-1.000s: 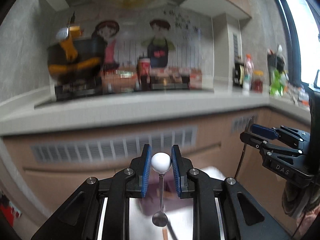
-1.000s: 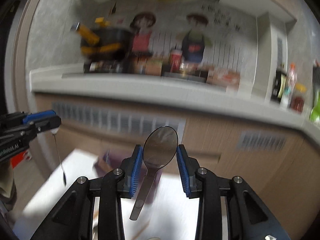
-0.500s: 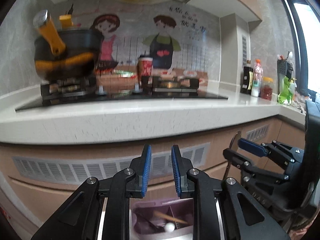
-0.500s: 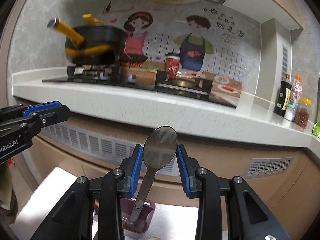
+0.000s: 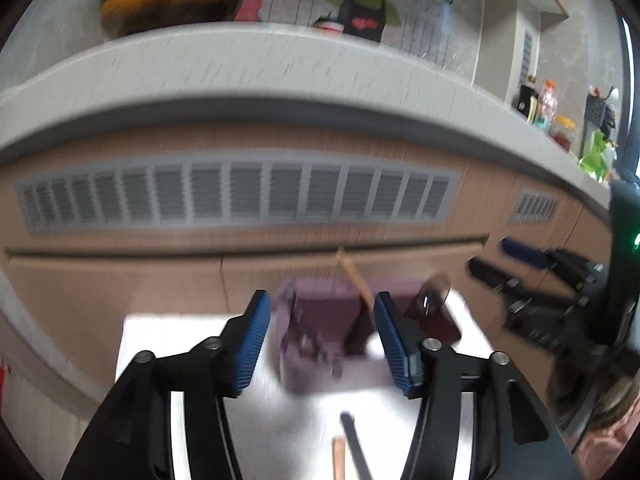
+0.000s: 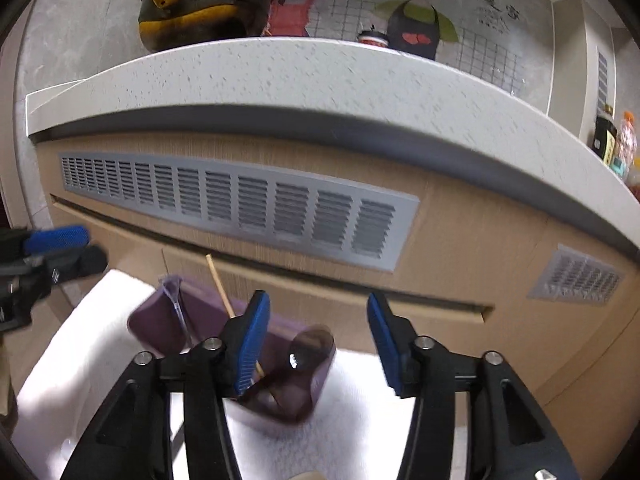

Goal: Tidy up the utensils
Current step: 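Carry the ball spoon with the left gripper while the right carries the brown spoon, both dropping into the caddy, then grasp the white plastic spoon with the left gripper while the right grasps the second wooden chopstick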

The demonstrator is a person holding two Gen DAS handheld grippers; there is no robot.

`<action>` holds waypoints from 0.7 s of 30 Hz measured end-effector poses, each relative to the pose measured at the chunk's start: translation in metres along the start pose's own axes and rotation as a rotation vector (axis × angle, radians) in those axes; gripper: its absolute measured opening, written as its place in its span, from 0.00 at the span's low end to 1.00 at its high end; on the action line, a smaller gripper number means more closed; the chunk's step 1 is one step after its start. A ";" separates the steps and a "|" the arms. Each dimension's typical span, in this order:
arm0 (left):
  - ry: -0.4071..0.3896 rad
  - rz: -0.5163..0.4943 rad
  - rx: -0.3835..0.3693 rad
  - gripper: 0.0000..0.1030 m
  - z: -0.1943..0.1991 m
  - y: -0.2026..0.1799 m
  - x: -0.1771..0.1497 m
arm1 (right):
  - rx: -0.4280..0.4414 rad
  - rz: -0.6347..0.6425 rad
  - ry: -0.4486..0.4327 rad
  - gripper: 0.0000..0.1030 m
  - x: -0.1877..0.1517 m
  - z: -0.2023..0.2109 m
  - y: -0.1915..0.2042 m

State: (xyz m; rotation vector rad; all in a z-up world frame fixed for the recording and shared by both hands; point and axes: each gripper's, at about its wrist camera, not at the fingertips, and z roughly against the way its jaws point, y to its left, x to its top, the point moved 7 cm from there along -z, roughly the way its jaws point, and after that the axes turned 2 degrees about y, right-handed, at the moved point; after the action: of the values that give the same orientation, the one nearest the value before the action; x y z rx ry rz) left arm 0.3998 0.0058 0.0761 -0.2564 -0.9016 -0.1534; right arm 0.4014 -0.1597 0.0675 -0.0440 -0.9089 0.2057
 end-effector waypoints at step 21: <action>0.224 0.024 0.029 0.63 0.025 0.000 -0.174 | 0.030 -0.021 0.311 0.79 -0.200 0.064 0.014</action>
State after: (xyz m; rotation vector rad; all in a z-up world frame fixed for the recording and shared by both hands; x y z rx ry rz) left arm 0.2741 0.0173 -0.0465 -0.2186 -0.6777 -0.1434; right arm 0.2294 -0.1886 -0.0506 -0.0369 -0.5956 0.1865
